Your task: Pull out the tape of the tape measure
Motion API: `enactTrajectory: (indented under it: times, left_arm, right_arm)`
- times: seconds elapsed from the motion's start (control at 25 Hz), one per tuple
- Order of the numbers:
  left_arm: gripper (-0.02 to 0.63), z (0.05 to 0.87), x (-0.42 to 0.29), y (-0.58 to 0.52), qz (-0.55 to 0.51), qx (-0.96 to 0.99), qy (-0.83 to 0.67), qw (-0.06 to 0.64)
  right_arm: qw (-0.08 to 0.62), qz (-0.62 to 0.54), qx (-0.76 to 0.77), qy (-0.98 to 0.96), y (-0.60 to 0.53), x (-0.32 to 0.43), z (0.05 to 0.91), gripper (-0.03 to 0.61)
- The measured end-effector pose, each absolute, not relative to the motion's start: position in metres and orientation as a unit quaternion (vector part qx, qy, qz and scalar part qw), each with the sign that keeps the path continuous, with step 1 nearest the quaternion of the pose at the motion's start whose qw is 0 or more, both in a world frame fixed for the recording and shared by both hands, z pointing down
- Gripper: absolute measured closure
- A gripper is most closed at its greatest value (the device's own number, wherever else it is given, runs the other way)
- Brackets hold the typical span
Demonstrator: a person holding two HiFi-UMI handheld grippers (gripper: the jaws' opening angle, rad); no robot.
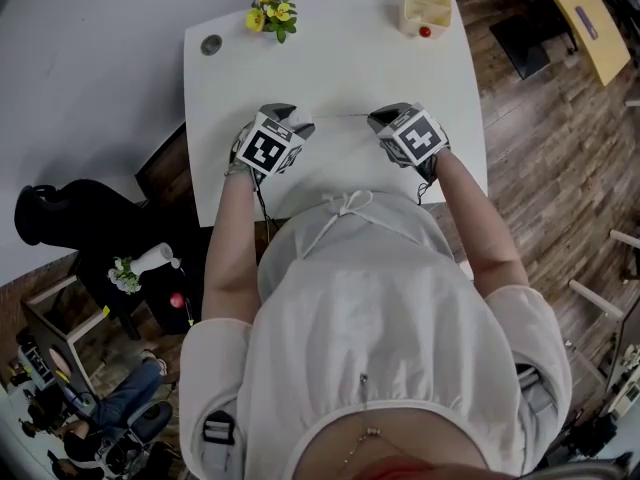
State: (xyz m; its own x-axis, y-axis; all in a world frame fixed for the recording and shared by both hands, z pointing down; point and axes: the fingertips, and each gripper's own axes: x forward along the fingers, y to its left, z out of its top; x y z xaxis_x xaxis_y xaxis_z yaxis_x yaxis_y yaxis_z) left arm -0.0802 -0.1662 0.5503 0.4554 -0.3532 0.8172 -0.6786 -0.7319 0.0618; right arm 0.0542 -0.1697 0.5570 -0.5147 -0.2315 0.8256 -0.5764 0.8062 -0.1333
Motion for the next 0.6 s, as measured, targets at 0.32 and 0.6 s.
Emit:
enactTrajectory:
  times: [0.32, 0.6]
  left_arm:
    - [0.382, 0.55, -0.09, -0.155, 0.406, 0.827, -0.323, 0.216]
    - [0.382, 0.555, -0.107, -0.153, 0.417, 0.809, -0.347, 0.226]
  right_arm:
    - [0.424, 0.223, 0.249, -0.841, -0.159, 0.055, 0.563, 0.568]
    - [0.442, 0.225, 0.289, -0.819, -0.166, 0.071, 0.567, 0.568]
